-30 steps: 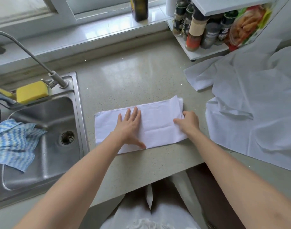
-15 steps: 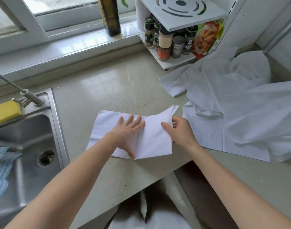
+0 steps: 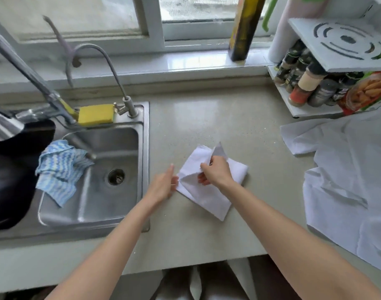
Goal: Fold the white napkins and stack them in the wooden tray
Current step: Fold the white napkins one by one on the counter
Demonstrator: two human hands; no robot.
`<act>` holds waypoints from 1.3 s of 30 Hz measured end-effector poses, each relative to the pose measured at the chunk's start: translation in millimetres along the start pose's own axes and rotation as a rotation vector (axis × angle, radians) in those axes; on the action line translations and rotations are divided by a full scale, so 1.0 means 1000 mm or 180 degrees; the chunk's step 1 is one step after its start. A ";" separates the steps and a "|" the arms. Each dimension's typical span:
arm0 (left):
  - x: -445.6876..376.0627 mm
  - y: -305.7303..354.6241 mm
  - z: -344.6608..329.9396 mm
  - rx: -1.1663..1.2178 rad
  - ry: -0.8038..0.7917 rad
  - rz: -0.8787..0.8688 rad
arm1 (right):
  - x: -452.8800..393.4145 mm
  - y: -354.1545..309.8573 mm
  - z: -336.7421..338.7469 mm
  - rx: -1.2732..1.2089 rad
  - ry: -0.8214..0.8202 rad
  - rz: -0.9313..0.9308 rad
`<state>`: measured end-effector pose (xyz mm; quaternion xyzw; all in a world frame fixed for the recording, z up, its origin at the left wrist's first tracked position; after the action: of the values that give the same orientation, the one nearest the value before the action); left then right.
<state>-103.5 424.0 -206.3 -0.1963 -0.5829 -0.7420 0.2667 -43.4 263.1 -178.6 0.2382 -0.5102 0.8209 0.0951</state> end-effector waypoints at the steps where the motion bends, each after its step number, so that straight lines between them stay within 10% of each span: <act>1: 0.001 -0.002 0.000 0.0084 -0.0074 0.0067 | -0.006 0.002 -0.008 0.0074 -0.0050 -0.0051; 11: 0.000 -0.010 -0.011 -0.1023 0.0696 -0.0582 | -0.031 0.021 -0.017 0.0030 0.0067 -0.0009; 16: -0.002 -0.007 -0.014 -0.1113 0.0850 -0.0511 | -0.039 0.024 0.012 0.2485 0.0551 0.1002; 20: -0.002 -0.003 -0.020 -0.1338 0.1002 -0.0548 | -0.041 0.031 0.029 0.3288 0.0560 0.0672; 39: -0.037 0.005 -0.009 -0.2444 0.1303 -0.0710 | 0.033 0.079 0.029 0.2807 0.0833 0.0829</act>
<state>-71.3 420.5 -227.1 -0.0661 -0.2182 -0.9523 0.2027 -95.3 198.0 -214.1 0.0845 -0.1226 0.9873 -0.0552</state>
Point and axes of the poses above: each hand's wrist, its own x-axis away from the middle knuckle, its own z-axis out of the back of the hand, y = z × x, the point moved 2 cm from there along -x, towards the middle knuckle, and after that the axes turned 1 degree about z, right-handed, at the moved point
